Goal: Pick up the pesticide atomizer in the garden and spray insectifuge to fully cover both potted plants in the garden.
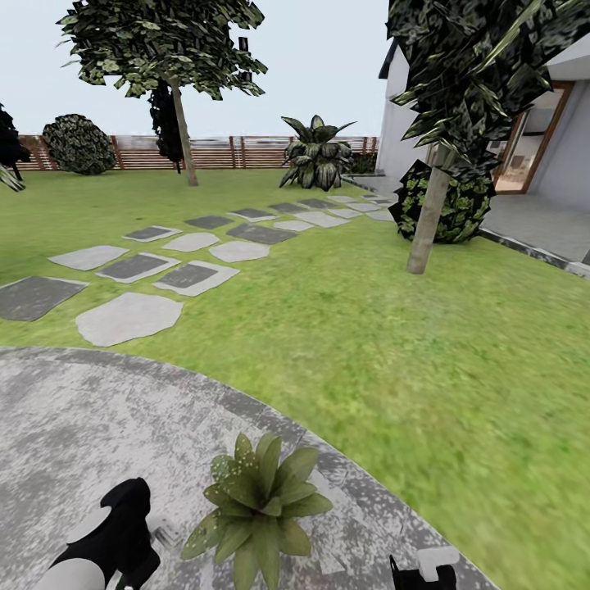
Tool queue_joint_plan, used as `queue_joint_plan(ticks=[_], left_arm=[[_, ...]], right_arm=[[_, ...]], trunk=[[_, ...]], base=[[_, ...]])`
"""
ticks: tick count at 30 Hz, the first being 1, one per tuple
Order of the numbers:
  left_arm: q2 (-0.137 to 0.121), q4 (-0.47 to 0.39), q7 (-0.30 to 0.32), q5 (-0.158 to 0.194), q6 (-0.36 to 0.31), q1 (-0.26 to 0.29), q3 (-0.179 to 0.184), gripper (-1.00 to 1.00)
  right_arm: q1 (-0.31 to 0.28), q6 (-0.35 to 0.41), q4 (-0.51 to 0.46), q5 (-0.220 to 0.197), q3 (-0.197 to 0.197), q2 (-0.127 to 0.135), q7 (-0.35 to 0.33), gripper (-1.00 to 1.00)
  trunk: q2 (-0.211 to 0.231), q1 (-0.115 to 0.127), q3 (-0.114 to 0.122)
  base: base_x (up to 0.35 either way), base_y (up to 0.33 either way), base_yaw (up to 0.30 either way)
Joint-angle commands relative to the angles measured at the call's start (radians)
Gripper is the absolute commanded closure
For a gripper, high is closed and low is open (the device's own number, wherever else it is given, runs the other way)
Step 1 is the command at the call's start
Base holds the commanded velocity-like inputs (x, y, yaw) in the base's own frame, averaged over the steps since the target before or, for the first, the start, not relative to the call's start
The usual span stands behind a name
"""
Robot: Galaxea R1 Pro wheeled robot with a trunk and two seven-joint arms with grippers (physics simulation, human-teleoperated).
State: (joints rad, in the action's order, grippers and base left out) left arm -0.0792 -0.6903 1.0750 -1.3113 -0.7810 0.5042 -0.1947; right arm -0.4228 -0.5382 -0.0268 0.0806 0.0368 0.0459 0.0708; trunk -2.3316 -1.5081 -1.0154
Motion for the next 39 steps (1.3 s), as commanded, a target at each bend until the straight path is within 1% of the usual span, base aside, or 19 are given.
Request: queue_joint_plan(ticks=[1, 5, 8, 10, 13, 15, 19, 23, 30, 35, 39], left_arm=[[0.0, -0.002, 0.008, -0.005, -0.006, 0.0, -0.004, 1.0], [0.001, -0.004, 0.008, -0.005, -0.006, 0.0, -0.004, 1.0], [0.004, -0.006, 0.008, -0.005, -0.006, 0.002, -0.003, 1.0], [0.005, -0.034, 0.008, -0.005, -0.006, 0.003, -0.005, 1.0], [0.004, -0.046, 0.008, -0.005, -0.006, 0.004, -0.006, 1.0], [0.004, -0.047, 0.008, -0.005, -0.006, 0.004, -0.006, 1.0], [0.004, -0.048, 0.008, -0.005, -0.006, 0.004, -0.007, 1.0], [0.004, -0.048, 0.008, -0.005, -0.006, 0.003, -0.009, 1.0], [0.004, -0.048, 0.008, -0.005, -0.006, 0.003, -0.009, 1.0], [0.004, -0.048, 0.008, -0.005, -0.006, 0.003, -0.009, 1.0], [0.003, -0.048, 0.008, -0.005, -0.006, 0.003, -0.008, 1.0]], right_arm=[[-0.001, -0.002, 0.001, 0.008, 0.003, 0.0, 0.007, -1.0], [-0.001, -0.002, 0.002, 0.008, 0.003, 0.0, 0.007, -1.0], [-0.001, -0.002, 0.002, 0.008, 0.003, 0.0, 0.007, -1.0], [-0.001, -0.002, 0.001, 0.008, 0.003, 0.0, 0.007, -1.0], [-0.001, -0.002, 0.001, 0.008, 0.003, 0.0, 0.007, -1.0], [-0.001, -0.002, 0.001, 0.008, 0.003, 0.0, 0.007, -1.0], [-0.001, -0.002, 0.002, 0.008, 0.003, 0.0, 0.007, -1.0], [-0.001, -0.002, 0.002, 0.008, 0.003, 0.0, 0.007, -1.0], [-0.001, -0.002, 0.002, 0.008, 0.003, 0.0, 0.007, -1.0], [-0.001, -0.002, 0.002, 0.008, 0.003, 0.0, 0.007, -1.0], [-0.001, -0.002, 0.001, 0.007, 0.003, 0.0, 0.007, -1.0]], trunk=[[0.0, 0.0, -0.001], [0.0, 0.0, -0.001], [0.0, 0.0, -0.001], [0.0, 0.0, -0.001], [0.0, 0.0, -0.001], [0.0, 0.0, -0.001], [0.0, 0.0, -0.001], [0.0, 0.0, -0.001], [0.0, 0.0, -0.001], [0.0, 0.0, -0.001], [0.0, 0.0, -0.001]], base=[[0.005, -0.003, 0.0], [0.001, -0.037, 0.105], [0.0, -0.256, 0.271], [0.008, -0.271, 0.278], [0.1, -0.271, 0.278], [0.101, -0.271, 0.22], [-0.063, -0.251, 0.018], [0.077, -0.254, 0.047], [0.059, -0.265, 0.254], [-0.066, -0.253, 0.278], [-0.083, -0.072, 0.134]])
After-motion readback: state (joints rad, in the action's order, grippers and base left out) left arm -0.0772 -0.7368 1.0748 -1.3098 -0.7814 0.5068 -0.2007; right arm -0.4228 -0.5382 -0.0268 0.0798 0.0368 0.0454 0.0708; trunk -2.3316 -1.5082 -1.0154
